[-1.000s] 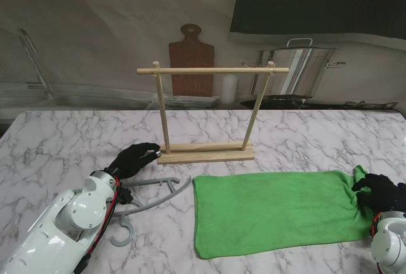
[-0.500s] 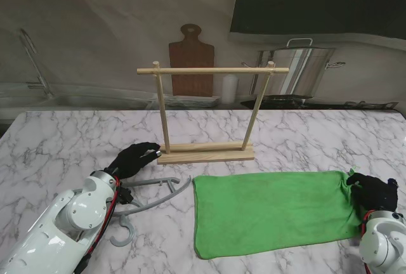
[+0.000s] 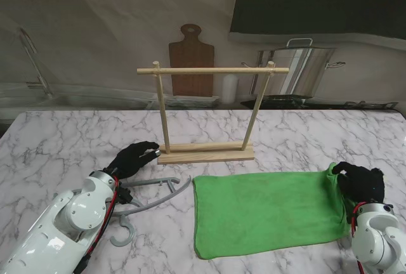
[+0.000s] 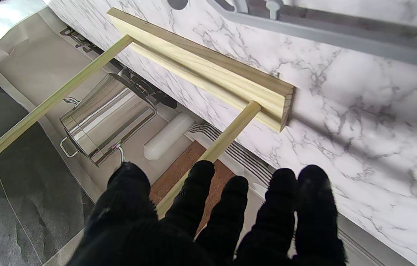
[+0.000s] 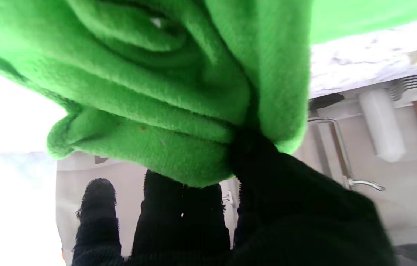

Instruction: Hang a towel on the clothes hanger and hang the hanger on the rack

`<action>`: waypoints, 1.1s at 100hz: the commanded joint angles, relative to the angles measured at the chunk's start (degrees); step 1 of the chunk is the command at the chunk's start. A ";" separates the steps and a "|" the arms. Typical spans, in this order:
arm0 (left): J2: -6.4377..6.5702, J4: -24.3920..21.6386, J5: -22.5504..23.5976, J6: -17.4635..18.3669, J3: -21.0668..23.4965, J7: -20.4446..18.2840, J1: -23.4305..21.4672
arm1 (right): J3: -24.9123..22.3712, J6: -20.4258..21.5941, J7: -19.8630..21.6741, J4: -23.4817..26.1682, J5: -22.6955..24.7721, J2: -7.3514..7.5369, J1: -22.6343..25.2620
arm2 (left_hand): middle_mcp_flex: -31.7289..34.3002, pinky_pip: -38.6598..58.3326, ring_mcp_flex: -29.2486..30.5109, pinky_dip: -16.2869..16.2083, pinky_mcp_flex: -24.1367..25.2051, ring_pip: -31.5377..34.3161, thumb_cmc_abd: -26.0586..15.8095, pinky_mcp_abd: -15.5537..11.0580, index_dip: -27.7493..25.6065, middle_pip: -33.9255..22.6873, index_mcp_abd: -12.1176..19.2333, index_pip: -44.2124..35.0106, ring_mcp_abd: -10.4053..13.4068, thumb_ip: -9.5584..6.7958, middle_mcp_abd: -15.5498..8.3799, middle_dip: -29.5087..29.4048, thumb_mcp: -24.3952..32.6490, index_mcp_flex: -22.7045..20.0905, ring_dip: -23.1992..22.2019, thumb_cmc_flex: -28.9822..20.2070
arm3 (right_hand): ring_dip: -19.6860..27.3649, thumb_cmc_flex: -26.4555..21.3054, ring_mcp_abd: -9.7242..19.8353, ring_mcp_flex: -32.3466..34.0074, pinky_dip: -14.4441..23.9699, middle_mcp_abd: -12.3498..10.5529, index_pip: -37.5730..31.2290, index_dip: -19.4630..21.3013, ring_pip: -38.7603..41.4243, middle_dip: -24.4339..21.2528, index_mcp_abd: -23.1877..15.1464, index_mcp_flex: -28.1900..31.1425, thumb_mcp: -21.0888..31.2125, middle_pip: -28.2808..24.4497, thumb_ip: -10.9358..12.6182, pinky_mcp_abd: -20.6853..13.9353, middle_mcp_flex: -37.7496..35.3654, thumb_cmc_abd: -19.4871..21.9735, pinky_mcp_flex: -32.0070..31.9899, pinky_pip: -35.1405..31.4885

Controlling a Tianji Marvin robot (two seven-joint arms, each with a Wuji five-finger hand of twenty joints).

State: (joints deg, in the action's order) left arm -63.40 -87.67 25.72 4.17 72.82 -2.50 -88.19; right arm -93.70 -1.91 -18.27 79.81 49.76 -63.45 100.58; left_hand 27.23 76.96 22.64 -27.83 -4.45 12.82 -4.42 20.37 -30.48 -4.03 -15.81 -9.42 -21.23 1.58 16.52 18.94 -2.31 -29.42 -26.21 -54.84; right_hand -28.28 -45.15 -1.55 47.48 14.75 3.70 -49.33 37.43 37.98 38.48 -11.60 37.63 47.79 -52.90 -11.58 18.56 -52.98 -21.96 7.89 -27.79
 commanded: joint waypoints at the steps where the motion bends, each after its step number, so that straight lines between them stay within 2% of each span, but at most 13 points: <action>1: -0.13 -0.07 -0.06 0.06 -0.01 -0.62 -0.15 | 1.01 -0.54 0.84 2.98 0.77 -0.32 1.21 | -1.42 -46.73 -0.90 -0.13 0.87 -0.51 -2.79 -0.67 0.80 0.47 0.34 0.58 1.70 -0.21 -0.83 -0.62 -0.04 0.97 0.46 0.08 | -1.03 1.54 1.08 2.26 -0.67 2.87 -12.09 6.62 1.48 0.95 10.43 6.73 -2.39 -3.76 -1.65 1.47 -2.12 4.89 -1.09 -0.69; 32: -0.13 -0.18 0.43 0.24 0.66 -0.27 -0.64 | 6.04 -5.41 6.68 16.65 3.73 0.03 5.69 | -1.45 -46.88 -0.91 -0.24 0.83 -0.51 -2.85 -0.66 0.79 0.48 0.34 0.57 1.64 -0.21 -0.91 -0.63 -0.03 0.92 0.45 0.01 | -1.16 2.42 0.38 3.64 -1.28 3.60 -11.16 6.54 2.32 1.42 11.45 8.35 -0.30 -3.54 -1.98 2.20 -3.97 3.52 -1.90 -1.09; 52: -0.18 -0.17 0.30 0.55 1.13 0.00 -1.01 | 10.76 -8.97 8.19 21.94 4.39 0.03 6.81 | -1.53 -47.03 -0.91 -0.26 0.89 -0.52 -2.86 -0.70 0.80 0.50 0.31 0.62 1.73 -0.21 -0.81 -0.64 -0.03 1.01 0.45 -0.01 | -0.84 2.58 0.13 3.86 -1.65 4.06 -10.52 6.51 1.86 1.44 11.76 8.88 0.60 -2.97 -2.16 2.26 -4.33 2.92 -1.95 -1.29; 65: -0.23 -0.30 0.18 0.66 1.49 0.22 -1.32 | 14.23 -10.35 10.44 24.00 4.41 0.29 6.80 | -1.57 -47.07 -0.92 -0.29 0.85 -0.53 -2.91 -0.73 0.81 0.51 0.35 0.63 1.65 -0.21 -0.83 -0.65 -0.05 1.02 0.45 -0.01 | -0.70 2.66 0.27 3.93 -2.09 4.05 -10.25 6.57 1.64 1.49 11.76 9.05 0.71 -2.75 -2.23 2.61 -4.52 2.83 -3.03 -0.84; 79: -0.27 -0.50 0.25 0.63 1.68 0.47 -1.51 | 19.10 -13.31 10.78 25.29 2.83 0.13 5.84 | -1.90 -47.11 -1.00 -0.31 0.86 -0.56 -2.91 -0.70 0.81 0.61 0.35 0.63 1.69 -0.21 -0.85 -0.69 -0.06 1.03 0.45 -0.03 | -0.61 2.36 -0.04 3.87 -2.39 4.54 -10.10 6.59 1.55 1.48 12.29 9.11 1.07 -2.61 -2.19 2.78 -4.49 2.52 -3.33 -0.62; 90: -0.28 -0.51 0.36 0.60 1.73 0.58 -1.53 | 22.78 -15.30 10.63 25.23 3.81 0.21 4.43 | -2.55 -47.12 -1.12 -0.35 0.83 -0.57 -2.94 -0.79 0.80 0.76 0.43 0.63 1.76 -0.21 -0.86 -0.75 -0.06 1.02 0.44 0.00 | -0.51 2.45 0.02 4.17 -2.53 4.36 -10.00 6.53 1.56 1.41 12.18 9.30 1.23 -2.56 -2.24 2.92 -4.78 2.37 -2.99 -0.77; 110: -0.26 -0.70 0.18 0.37 1.78 0.36 -1.61 | 28.83 -20.19 10.85 25.06 -1.45 -0.47 1.44 | -2.47 -47.15 -1.11 -0.41 0.86 -0.53 -2.98 -0.81 0.80 0.64 0.40 0.61 1.76 -0.21 -0.82 -0.76 -0.06 0.96 0.42 -0.01 | -0.10 1.99 -0.29 3.49 -2.63 4.66 -9.70 6.27 0.99 1.07 12.48 8.91 1.37 -1.94 -2.27 3.18 -4.05 2.38 -3.00 -1.23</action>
State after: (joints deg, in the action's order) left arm -63.53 -88.20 26.04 4.61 74.69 -1.32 -89.70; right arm -65.49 -22.67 -7.68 104.67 48.53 -62.77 102.49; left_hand 26.69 76.96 22.62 -27.83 -4.45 12.82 -4.42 20.37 -30.48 -4.02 -15.81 -9.42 -21.20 1.58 16.52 18.93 -2.31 -29.42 -26.21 -54.83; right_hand -28.82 -45.06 -2.95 49.62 13.19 5.03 -49.28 39.07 39.25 39.27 -7.44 37.77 51.09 -52.97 -11.58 20.02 -55.80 -22.08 6.04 -28.81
